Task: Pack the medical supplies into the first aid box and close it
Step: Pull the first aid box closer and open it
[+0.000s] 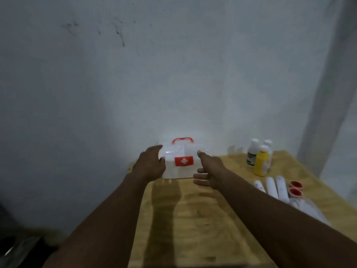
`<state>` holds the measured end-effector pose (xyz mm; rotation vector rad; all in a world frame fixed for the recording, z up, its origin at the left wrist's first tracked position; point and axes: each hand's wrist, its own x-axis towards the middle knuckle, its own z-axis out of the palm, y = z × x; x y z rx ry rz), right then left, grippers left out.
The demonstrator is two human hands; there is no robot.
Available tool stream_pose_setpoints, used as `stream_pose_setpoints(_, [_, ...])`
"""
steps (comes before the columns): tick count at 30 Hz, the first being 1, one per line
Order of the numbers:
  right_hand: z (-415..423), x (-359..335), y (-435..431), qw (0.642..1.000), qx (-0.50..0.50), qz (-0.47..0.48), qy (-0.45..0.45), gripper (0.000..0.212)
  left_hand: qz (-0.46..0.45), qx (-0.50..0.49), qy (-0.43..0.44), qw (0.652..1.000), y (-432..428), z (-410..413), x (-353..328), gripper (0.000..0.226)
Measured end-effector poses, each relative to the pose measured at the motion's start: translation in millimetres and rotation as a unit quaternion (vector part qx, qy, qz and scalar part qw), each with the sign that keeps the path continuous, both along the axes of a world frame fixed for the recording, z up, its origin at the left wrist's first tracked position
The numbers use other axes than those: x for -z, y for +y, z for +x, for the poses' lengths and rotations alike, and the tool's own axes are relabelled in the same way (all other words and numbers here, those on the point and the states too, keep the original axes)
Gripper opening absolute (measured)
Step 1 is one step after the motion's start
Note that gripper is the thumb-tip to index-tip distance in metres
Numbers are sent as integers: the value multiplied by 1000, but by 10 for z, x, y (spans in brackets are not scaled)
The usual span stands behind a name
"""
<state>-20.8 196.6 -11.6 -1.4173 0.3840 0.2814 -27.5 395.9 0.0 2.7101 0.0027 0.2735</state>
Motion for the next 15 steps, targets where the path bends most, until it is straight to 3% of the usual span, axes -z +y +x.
stream_pose_setpoints(5, [294,219,330,988,93,123,24,63,-23,0,-28,999,-53,-39,144,57])
stream_pose_setpoints(10, [443,345,354,986,140,88,35,69,-9,17,-75,997,-124,-111,173,50])
stream_pose_setpoints(15, [322,281,90,991,119,63,4,55,-88,5,-61,994,-184,-123,241,77])
